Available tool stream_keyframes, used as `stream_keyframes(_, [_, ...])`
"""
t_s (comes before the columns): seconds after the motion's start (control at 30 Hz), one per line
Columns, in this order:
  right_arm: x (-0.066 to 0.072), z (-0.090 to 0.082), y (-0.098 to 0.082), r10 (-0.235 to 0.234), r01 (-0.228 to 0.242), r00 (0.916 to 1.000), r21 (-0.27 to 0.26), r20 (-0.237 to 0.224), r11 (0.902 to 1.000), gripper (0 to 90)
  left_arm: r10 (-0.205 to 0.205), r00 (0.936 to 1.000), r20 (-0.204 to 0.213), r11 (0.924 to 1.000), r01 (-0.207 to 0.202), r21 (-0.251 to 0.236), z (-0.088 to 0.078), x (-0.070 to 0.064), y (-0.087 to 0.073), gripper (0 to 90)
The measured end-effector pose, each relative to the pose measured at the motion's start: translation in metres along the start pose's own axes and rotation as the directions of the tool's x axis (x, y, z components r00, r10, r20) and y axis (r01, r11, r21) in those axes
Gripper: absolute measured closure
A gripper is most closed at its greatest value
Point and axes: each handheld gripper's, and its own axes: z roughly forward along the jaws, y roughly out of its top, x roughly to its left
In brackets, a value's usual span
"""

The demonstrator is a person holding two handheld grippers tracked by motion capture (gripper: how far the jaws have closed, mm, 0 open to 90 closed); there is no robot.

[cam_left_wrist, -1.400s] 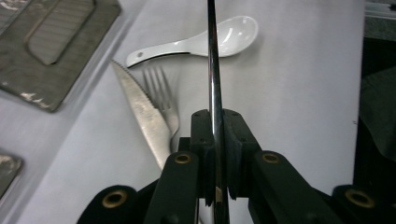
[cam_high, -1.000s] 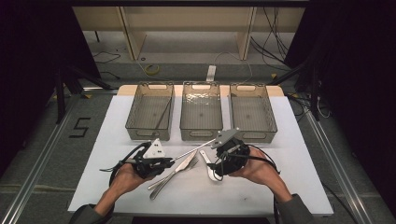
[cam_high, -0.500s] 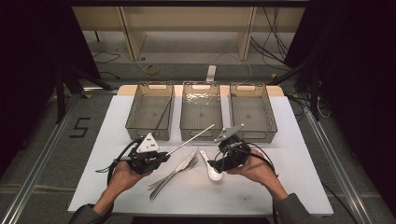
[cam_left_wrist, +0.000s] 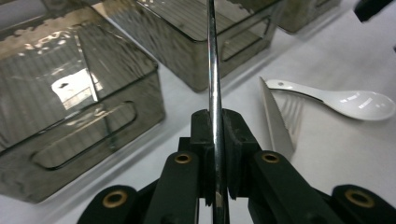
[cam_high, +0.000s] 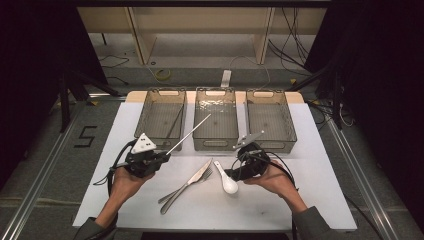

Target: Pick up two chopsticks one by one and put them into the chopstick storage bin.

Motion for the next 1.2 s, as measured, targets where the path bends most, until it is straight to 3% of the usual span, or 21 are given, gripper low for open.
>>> stream_keyframes(0.1, [0.000, 0.001, 0.000, 0.004, -0.004, 1.0000, 0.001, -0.004, 1.0000, 32.2, -0.017, 0.9995, -0.028, 0.9998, 0.016, -0.015, 0.000, 0.010, 0.005, 83.2])
stream_keyframes(0.27, [-0.002, 0.002, -0.001, 0.003, -0.003, 1.0000, 0.008, -0.004, 1.0000, 32.0, -0.068, 0.9969, -0.038, 0.9969, 0.066, -0.042, 0.004, 0.026, 0.014, 83.2])
stream_keyframes(0.5, [-0.004, 0.000, -0.002, 0.010, -0.010, 0.9999, -0.004, -0.010, 0.9999, 30.6, -0.135, 0.9883, -0.070, 0.9895, 0.131, -0.060, 0.015, 0.048, 0.026, 83.2])
stream_keyframes(0.87, [-0.004, -0.002, -0.002, 0.014, -0.014, 0.9998, -0.027, -0.016, 0.9995, 30.0, -0.194, 0.9732, -0.124, 0.9811, 0.192, -0.022, 0.042, 0.073, 0.036, 83.2])
stream_keyframes(1.1, [-0.004, -0.001, -0.002, 0.006, -0.007, 0.9998, -0.026, -0.020, 0.9996, 30.0, -0.227, 0.9625, -0.149, 0.9738, 0.227, -0.018, 0.045, 0.085, 0.041, 83.2])
stream_keyframes(1.2, [-0.004, -0.001, -0.002, 0.009, -0.010, 0.9997, -0.028, -0.024, 0.9996, 30.0, -0.225, 0.9611, -0.160, 0.9739, 0.227, -0.009, 0.047, 0.089, 0.044, 83.1])
